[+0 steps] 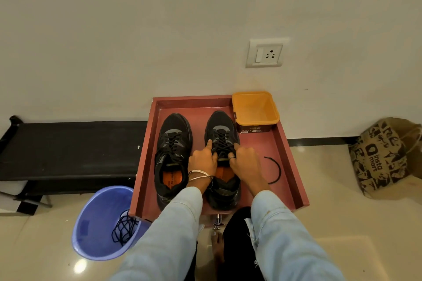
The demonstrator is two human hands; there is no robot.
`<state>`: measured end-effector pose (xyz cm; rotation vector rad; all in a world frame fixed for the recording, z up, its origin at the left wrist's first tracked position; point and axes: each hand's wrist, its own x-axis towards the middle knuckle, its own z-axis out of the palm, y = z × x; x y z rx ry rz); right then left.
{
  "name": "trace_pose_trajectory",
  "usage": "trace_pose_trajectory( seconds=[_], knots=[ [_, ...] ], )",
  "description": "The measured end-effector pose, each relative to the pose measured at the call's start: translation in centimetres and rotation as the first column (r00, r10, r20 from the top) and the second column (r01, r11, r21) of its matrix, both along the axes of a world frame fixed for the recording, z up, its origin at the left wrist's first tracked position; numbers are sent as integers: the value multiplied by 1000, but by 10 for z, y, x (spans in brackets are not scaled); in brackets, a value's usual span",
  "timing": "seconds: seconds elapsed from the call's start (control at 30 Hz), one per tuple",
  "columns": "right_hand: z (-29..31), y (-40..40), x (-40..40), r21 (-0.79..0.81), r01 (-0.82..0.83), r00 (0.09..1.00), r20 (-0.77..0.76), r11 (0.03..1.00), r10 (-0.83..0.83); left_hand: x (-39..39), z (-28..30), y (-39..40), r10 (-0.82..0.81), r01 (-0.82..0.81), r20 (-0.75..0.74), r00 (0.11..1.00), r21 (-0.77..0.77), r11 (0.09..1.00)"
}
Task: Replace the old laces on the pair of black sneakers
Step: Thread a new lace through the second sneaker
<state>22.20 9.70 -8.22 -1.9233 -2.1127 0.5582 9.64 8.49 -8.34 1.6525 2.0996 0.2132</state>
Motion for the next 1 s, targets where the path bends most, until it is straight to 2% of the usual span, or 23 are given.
trace_pose_trajectory(
  seconds=[0.07,0.17,0.3,0.4,0.5,0.6,0.67,0.73,0.83,0.9,1.0],
  knots=[
    [0,1,4,-12,-6,999,-43,1000,5,-3,2,1,12,-11,89,996,-13,1000],
    [4,-4,12,-72,47,962,-264,996,-64,-11,7,2,24,-18,252,967,-24,1000],
    [9,-10,25,-252,43,852,-497,967,-167,-21,12,-4,-30,25,256,966,24,999],
    [10,-11,31,-329,79,805,-536,941,-254,-22,17,-6,-20,25,219,976,-19,1000],
    [23,-11,29,-340,95,798,-536,935,-276,-21,24,-3,27,-17,183,983,-59,998],
    [38,-8,28,-390,72,824,-495,918,-275,-22,34,1,60,-54,182,981,-37,998],
    [50,-5,29,-453,79,805,-496,888,-325,-25,45,3,106,-107,205,973,-7,994],
    [68,-3,30,-526,92,719,-552,845,-422,-29,60,6,167,-175,376,911,-12,984],
    [101,1,30,-494,113,617,-645,862,-451,-30,96,5,235,-269,711,663,-67,961],
    [123,6,29,-421,102,588,-706,901,-396,-27,124,3,250,-298,815,523,-101,949],
    [159,7,26,-362,59,582,-744,930,-326,-21,161,-3,222,-228,867,446,-130,965]
  ],
)
